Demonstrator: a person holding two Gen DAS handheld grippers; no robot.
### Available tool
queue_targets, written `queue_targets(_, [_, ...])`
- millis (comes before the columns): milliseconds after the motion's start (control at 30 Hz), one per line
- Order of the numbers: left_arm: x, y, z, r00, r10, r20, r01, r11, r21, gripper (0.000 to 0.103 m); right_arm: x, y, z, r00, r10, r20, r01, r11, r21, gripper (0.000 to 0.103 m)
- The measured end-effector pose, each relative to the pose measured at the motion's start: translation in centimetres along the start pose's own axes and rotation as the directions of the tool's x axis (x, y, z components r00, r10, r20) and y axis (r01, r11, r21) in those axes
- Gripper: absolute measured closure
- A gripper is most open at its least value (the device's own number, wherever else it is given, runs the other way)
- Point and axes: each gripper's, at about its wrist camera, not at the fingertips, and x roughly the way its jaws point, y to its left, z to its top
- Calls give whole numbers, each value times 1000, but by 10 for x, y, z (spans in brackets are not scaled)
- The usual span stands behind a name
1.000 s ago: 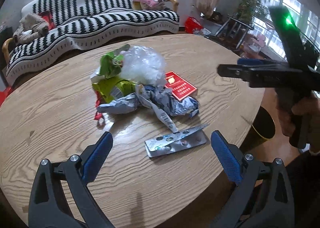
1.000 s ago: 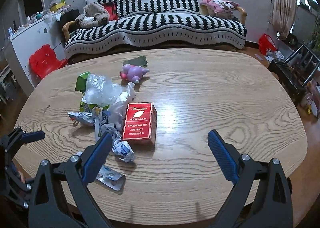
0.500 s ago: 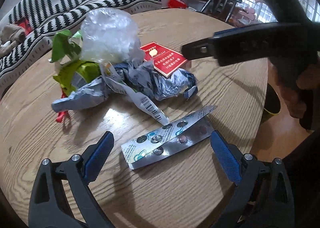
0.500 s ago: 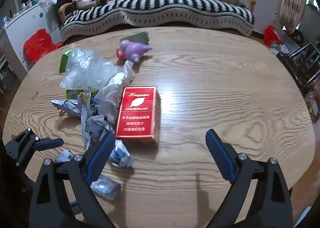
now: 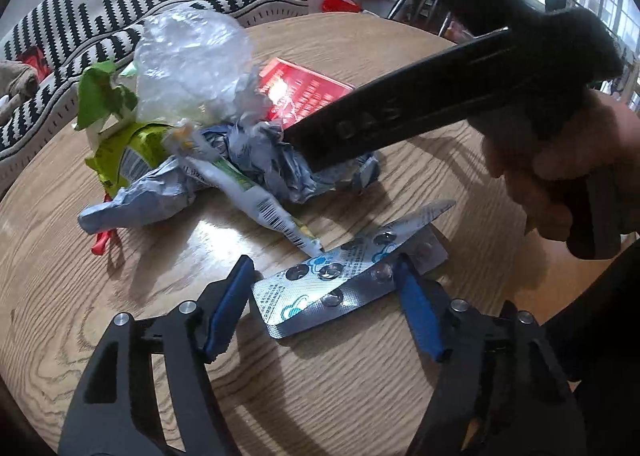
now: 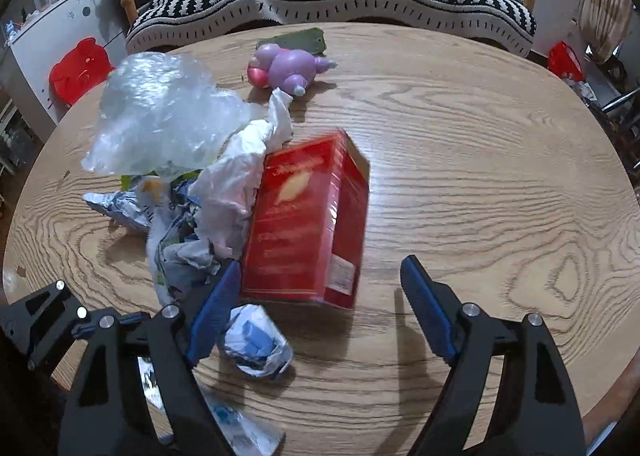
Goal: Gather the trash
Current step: 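Grasp the foil blister pack with the left tool while the right tool grasps the red cigarette pack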
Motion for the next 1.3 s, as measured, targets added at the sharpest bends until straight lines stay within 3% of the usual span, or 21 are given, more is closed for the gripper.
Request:
queue_targets(167, [0, -9, -2, 1000, -22, -11, 23, 999, 35, 34, 3, 3, -1, 1000, 9, -9, -10, 1000, -26, 25])
queue_targets(200, [0, -11, -2, 1000, -17, -10, 18, 999, 45, 34, 3, 2, 0, 1000, 12, -7, -12, 1000, -23, 28])
queue_targets(233, [0, -12, -3, 1000, -17, -9, 18, 999, 48, 34, 3, 1, 0, 1000, 15, -8, -15, 1000, -14, 40])
queue_targets(267, [0, -12, -2, 1000, -20, -11, 20, 999, 42, 34, 4, -2, 1, 999, 33, -16, -33, 999, 5, 43])
queue_targets(333, [0, -8, 0, 1000, -26, -16, 26, 999, 28, 34, 4, -7, 1, 998, 61, -19, -60, 998, 29, 43])
queue_targets(500, [2, -11, 6, 1000, -20, -22, 21, 999, 49, 35, 0, -12, 0, 999, 34, -9, -34, 999, 31, 43])
queue_targets(533, [1, -12, 6, 1000, -19, -23, 20, 999, 51, 53, -3, -14, 1, 999, 36, 1, -36, 998, 41, 44])
queue_targets(567, [-1, -14, 4, 1000, -9, -19, 10, 999, 53, 61, -7, -16, 2, 999, 38, 11, -38, 998, 49, 44])
queue_targets(667, [-5, -6, 5, 1000, -13, -22, 13, 1000, 2, 61, -17, -22, 3, 999, 34, 40, -37, 997, 66, 44])
queue_targets(867, [-4, -9, 4, 1000, 7, -23, -6, 1000, 13, 61, -24, -26, 2, 998, 35, 48, -38, 997, 66, 45])
queue_targets(1300, [-36, -17, 11, 998, 47, 41, -45, 998, -36, 61, -80, -60, -13, 989, -3, 146, -14, 993, 115, 45])
